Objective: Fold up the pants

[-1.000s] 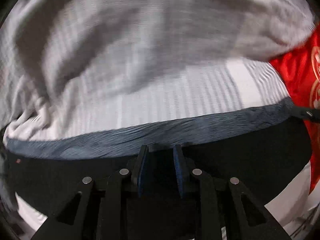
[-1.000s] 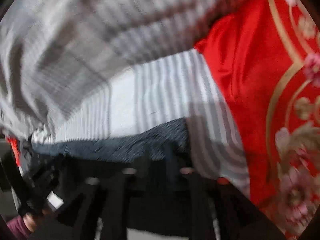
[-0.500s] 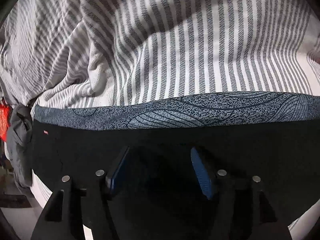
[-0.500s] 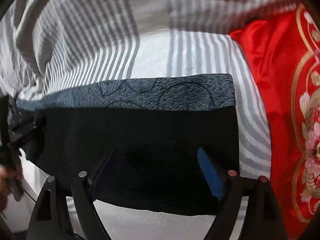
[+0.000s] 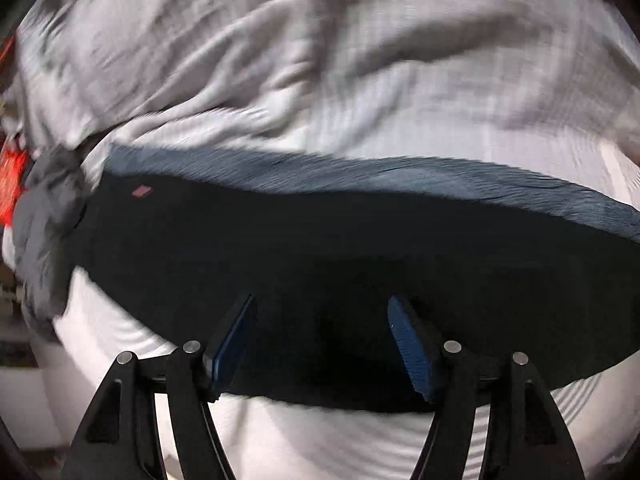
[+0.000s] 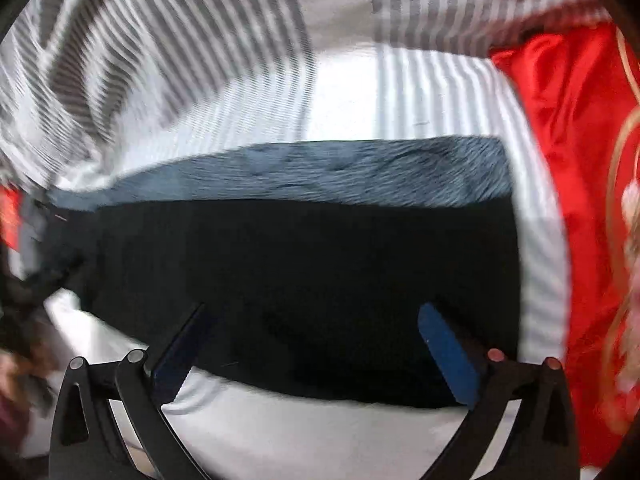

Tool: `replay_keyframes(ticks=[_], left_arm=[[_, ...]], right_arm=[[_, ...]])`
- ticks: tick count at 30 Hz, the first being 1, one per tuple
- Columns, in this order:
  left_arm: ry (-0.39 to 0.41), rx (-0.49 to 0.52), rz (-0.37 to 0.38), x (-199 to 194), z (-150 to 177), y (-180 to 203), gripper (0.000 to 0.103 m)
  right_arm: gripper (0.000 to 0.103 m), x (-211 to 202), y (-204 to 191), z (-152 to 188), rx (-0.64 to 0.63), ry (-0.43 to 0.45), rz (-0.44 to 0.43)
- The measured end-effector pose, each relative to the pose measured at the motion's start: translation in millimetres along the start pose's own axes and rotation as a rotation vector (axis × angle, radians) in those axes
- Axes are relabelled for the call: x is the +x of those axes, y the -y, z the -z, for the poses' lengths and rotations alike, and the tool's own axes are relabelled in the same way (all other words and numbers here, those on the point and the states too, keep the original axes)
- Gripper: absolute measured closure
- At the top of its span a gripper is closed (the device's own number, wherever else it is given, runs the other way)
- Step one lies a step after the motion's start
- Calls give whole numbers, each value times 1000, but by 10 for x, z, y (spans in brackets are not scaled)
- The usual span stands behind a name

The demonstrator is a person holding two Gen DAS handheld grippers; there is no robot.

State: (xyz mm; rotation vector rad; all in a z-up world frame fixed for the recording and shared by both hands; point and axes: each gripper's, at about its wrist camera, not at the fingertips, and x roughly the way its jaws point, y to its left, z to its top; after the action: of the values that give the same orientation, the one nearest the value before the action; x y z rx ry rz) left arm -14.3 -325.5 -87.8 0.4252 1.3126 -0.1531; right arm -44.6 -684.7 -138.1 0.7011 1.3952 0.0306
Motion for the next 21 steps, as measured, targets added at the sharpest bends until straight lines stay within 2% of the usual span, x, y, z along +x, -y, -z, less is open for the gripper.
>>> replay_keyframes(ticks=[3, 7, 11, 15, 20, 21], left_arm=[[-20, -64, -31, 13, 123, -340, 34], [-18, -106, -51, 120, 218, -762, 34], [-6, -101, -53, 257, 252, -1056, 34], [31, -77, -57, 369, 213, -1314, 34], [70, -41, -44, 504, 110, -1626, 34], [76, -41, -38, 528, 95, -1670, 34]], right_arm=[[0, -9, -331, 142, 6, 24, -124], [0, 251, -1052, 365, -30, -20, -294], [1, 739, -1798, 567, -41, -87, -372], [4, 1011, -2246, 836, -36, -117, -435], [31, 1484, -2698, 974, -7, -170, -472], [34, 1588, -2802, 990, -12, -175, -467]])
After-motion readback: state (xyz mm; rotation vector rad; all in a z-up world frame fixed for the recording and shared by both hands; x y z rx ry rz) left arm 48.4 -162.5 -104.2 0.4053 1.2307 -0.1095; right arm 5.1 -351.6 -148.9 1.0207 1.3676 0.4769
